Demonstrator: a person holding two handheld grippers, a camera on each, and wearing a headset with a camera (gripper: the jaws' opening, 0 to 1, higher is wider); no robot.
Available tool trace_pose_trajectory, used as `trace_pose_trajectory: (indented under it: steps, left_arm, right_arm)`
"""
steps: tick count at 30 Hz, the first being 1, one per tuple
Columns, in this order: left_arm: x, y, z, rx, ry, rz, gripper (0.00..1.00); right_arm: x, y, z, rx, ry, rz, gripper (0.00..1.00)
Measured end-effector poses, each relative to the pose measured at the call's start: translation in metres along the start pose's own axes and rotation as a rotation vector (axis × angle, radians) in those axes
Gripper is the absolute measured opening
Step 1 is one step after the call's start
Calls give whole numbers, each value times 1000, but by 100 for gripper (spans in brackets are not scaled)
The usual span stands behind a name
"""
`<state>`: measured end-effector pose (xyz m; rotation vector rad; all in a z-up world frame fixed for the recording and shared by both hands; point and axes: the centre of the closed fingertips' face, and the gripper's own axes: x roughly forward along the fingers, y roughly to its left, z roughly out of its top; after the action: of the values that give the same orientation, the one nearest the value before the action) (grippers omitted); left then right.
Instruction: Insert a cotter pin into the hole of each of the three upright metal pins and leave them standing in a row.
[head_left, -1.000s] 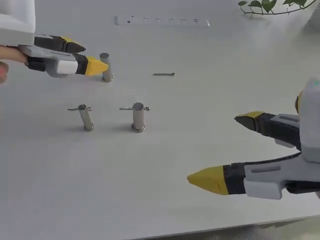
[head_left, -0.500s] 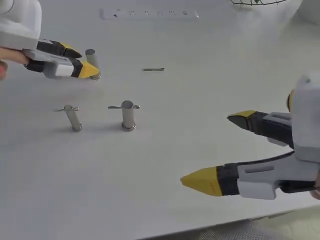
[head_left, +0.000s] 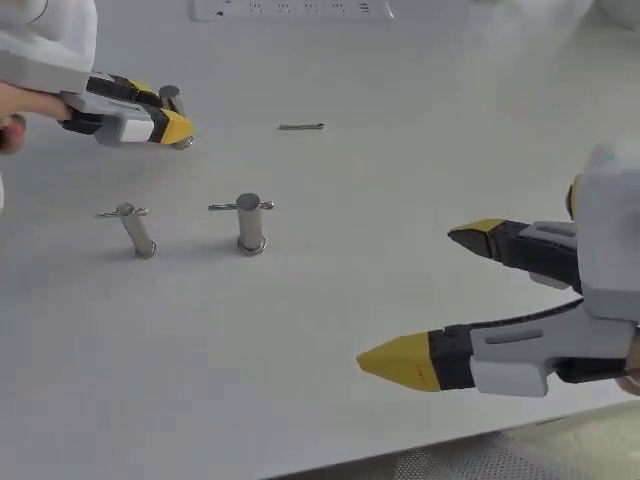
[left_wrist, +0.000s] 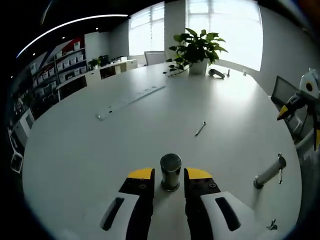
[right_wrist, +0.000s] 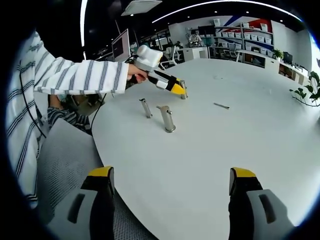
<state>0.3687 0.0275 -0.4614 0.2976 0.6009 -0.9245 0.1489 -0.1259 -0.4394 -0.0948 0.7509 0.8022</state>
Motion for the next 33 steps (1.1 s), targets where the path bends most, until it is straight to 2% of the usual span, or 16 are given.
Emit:
trace_pose_trajectory:
  steps: [3, 6, 10, 13, 16, 27, 29, 30, 33]
  left_arm:
    - [1, 2, 0, 5, 2, 16, 16]
    - [1, 3, 1, 6, 5, 25, 19]
    - [5, 1, 0, 8, 7, -7, 11]
    - [5, 3, 0, -46, 11, -9, 10]
    - [4, 4, 0, 7, 17, 4, 10]
    - [4, 9, -2, -38, 33, 54, 9]
    - [2, 8, 2, -27, 21, 58, 9]
    - [0, 9, 7, -28, -1, 64, 9]
    - [-3, 10, 16, -53, -30, 69, 9]
  right_arm:
    - [-1, 1, -1, 9, 1, -1, 94]
    - [-2, 2, -3, 11, 3, -1, 94]
    - [-2, 3, -5, 14, 10, -2, 93]
    - [-2, 4, -5, 14, 12, -3, 93]
    - [-3, 4, -5, 10, 12, -2, 93]
    - [-5, 5, 0, 12, -10, -6, 92]
    - [-6, 5, 0, 10, -10, -9, 92]
    - [-7, 4, 0, 10, -11, -10, 92]
    - [-9, 3, 3, 20, -31, -13, 92]
